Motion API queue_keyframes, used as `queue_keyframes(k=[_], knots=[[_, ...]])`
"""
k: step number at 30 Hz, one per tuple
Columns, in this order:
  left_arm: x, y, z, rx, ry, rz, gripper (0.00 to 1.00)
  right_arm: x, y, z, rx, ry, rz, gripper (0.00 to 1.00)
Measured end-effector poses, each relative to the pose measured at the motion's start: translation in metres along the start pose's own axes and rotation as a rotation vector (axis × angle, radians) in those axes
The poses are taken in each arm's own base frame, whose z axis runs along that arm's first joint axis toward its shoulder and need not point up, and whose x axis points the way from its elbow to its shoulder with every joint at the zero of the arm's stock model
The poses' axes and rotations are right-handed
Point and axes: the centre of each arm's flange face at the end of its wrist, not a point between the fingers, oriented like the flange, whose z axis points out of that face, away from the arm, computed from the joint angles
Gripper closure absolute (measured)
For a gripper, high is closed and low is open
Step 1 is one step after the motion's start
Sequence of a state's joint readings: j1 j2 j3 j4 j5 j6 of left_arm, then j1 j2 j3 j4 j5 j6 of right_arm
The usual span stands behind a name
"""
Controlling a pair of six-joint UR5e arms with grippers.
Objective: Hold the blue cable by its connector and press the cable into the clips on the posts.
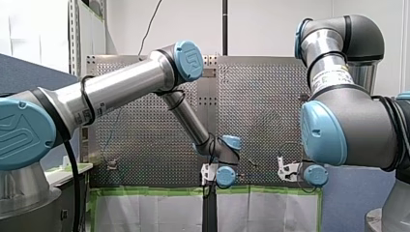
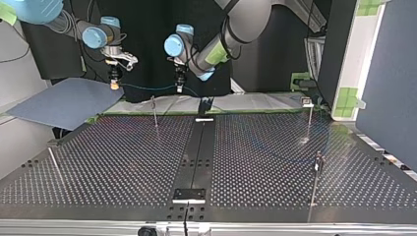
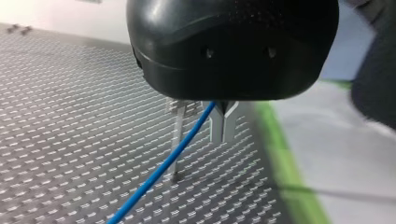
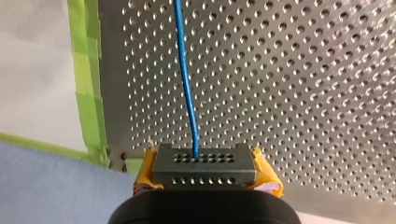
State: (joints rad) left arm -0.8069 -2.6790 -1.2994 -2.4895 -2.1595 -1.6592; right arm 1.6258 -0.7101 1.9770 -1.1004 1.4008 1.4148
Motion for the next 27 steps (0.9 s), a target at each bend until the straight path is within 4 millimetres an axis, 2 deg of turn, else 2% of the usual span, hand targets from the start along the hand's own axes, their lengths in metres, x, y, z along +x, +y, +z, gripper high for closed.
queue_keyframes(k=[4, 11, 20, 27], knots=[[-0.008, -0.001, 0.007, -0.017, -0.025, -0.012, 1.00, 0.002, 0.001, 0.004, 0.035, 0.010, 0.016, 1.00], [-0.010, -0.001, 0.010, -0.012, -0.029, -0.015, 1.00, 0.002, 0.008, 0.012, 0.082, 0.012, 0.036, 1.00], [-0.008, 0.000, 0.011, -0.003, -0.020, -0.003, 1.00, -0.023, 0.012, 0.025, 0.145, -0.039, 0.005, 1.00], [-0.003, 0.000, 0.015, 0.023, -0.017, 0.000, 1.00, -0.027, 0.026, 0.037, 0.142, -0.074, -0.046, 1.00]])
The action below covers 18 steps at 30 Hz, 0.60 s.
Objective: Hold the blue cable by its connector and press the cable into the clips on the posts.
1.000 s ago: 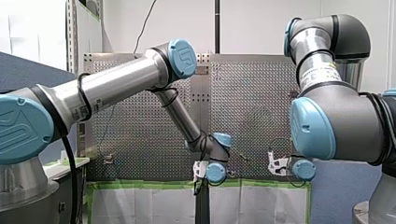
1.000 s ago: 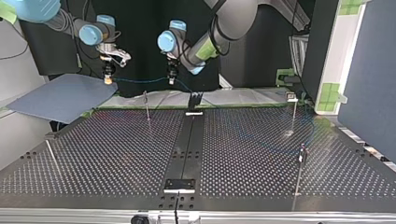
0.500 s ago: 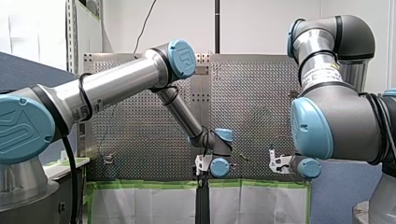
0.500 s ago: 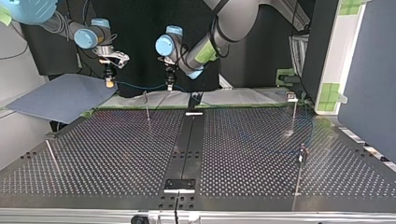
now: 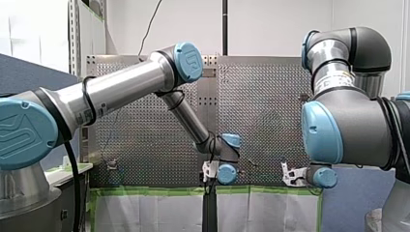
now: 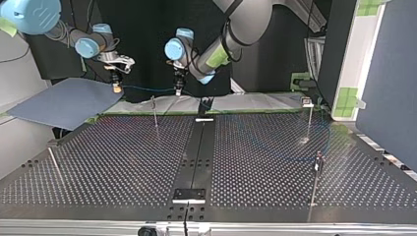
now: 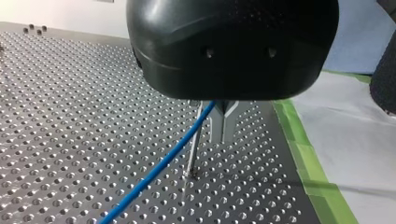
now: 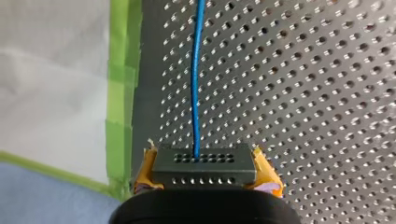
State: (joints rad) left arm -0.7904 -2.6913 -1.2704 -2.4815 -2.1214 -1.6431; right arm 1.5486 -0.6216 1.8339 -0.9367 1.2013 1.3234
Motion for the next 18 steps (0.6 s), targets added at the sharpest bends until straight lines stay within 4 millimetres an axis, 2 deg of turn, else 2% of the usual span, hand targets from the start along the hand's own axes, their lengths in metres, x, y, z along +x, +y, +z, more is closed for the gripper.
queue_keyframes(k=[7, 14, 18], knots=[[0.010, 0.000, 0.007, 0.002, 0.004, 0.002, 1.00, -0.001, 0.017, -0.005, -0.019, -0.044, 0.000, 1.00], [-0.002, -0.007, 0.017, 0.011, -0.016, -0.010, 1.00, 0.020, 0.038, -0.005, -0.020, -0.004, 0.011, 1.00], [-0.005, -0.009, 0.019, 0.015, -0.023, -0.015, 1.00, 0.025, 0.047, -0.004, -0.030, 0.015, 0.023, 1.00]])
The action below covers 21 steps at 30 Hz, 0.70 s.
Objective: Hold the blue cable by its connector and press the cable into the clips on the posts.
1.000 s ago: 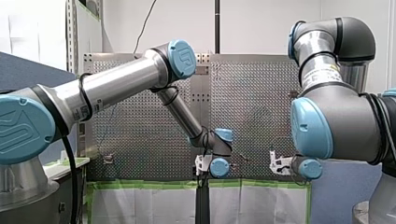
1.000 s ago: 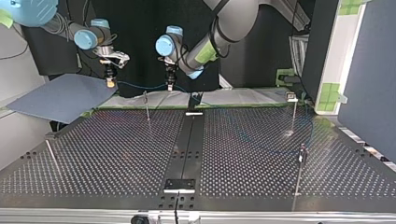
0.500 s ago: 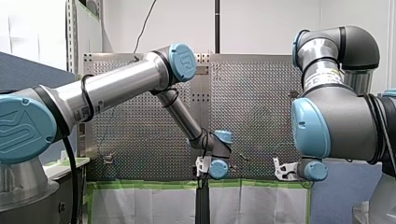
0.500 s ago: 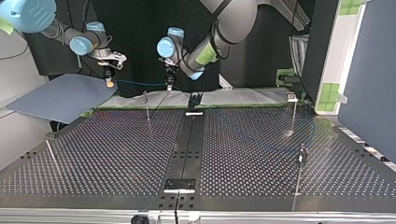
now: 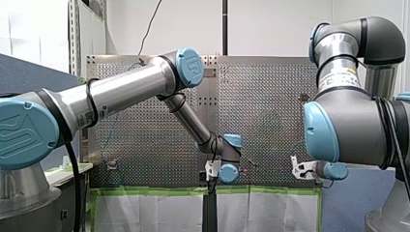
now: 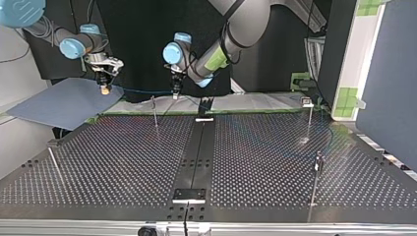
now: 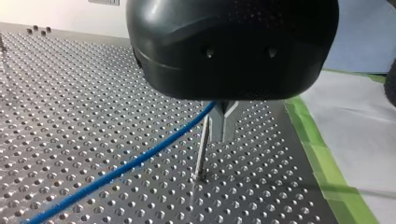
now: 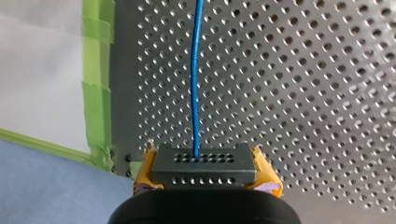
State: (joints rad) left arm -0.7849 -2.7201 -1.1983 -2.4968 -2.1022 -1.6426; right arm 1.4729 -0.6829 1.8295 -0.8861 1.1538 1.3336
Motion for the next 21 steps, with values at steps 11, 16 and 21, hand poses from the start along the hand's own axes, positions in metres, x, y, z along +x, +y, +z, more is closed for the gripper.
queue_keyframes(k=[11, 16, 21], knots=[[0.008, 0.003, 0.009, 0.023, 0.012, 0.001, 1.00, 0.005, 0.006, 0.005, -0.008, 0.024, 0.005, 1.00], [0.001, 0.004, 0.021, 0.025, -0.003, -0.017, 1.00, 0.006, 0.003, 0.006, -0.003, 0.033, 0.004, 1.00], [-0.008, 0.006, 0.032, 0.026, -0.018, -0.029, 1.00, 0.008, 0.002, 0.009, 0.000, 0.041, 0.008, 1.00]])
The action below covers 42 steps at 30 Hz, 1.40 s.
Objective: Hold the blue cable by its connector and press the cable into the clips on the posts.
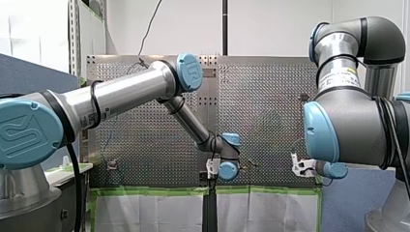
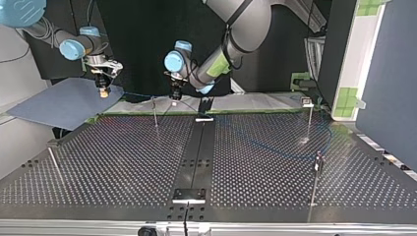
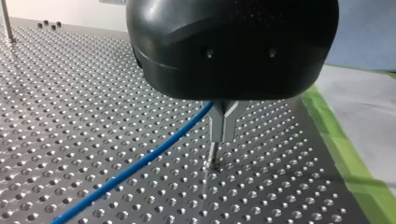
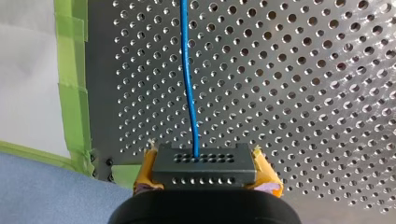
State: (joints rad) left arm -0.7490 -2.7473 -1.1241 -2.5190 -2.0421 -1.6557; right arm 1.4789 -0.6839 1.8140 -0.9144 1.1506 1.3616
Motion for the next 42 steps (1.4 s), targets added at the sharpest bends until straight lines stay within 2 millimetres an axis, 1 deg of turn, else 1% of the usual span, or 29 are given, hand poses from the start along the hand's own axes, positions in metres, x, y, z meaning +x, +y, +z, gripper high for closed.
queue_keyframes(k=[11, 17, 21, 26, 28, 32, 36, 42], knots=[[-0.002, 0.004, 0.006, 0.007, -0.002, -0.003, 1.00, 0.004, 0.000, 0.005, 0.001, 0.023, 0.012, 1.00], [0.004, 0.003, 0.012, 0.020, 0.005, 0.000, 1.00, 0.008, 0.002, 0.011, -0.001, 0.045, 0.014, 1.00], [0.017, 0.003, 0.017, 0.034, 0.028, 0.004, 1.00, 0.010, 0.003, 0.013, -0.003, 0.063, 0.016, 1.00], [0.038, 0.009, 0.024, 0.034, 0.069, 0.015, 1.00, 0.012, 0.003, 0.016, -0.003, 0.076, 0.014, 1.00], [0.043, 0.012, 0.029, 0.032, 0.078, 0.014, 1.00, 0.011, 0.003, 0.018, -0.002, 0.080, 0.012, 1.00], [0.038, 0.016, 0.041, 0.025, 0.065, -0.001, 1.00, 0.007, 0.003, 0.023, 0.000, 0.083, 0.011, 1.00], [0.024, 0.019, 0.057, 0.018, 0.036, -0.017, 1.00, 0.002, 0.002, 0.029, 0.004, 0.080, 0.012, 1.00], [0.016, 0.024, 0.066, 0.008, 0.020, -0.026, 1.00, 0.005, 0.005, 0.037, 0.005, 0.091, 0.008, 1.00]])
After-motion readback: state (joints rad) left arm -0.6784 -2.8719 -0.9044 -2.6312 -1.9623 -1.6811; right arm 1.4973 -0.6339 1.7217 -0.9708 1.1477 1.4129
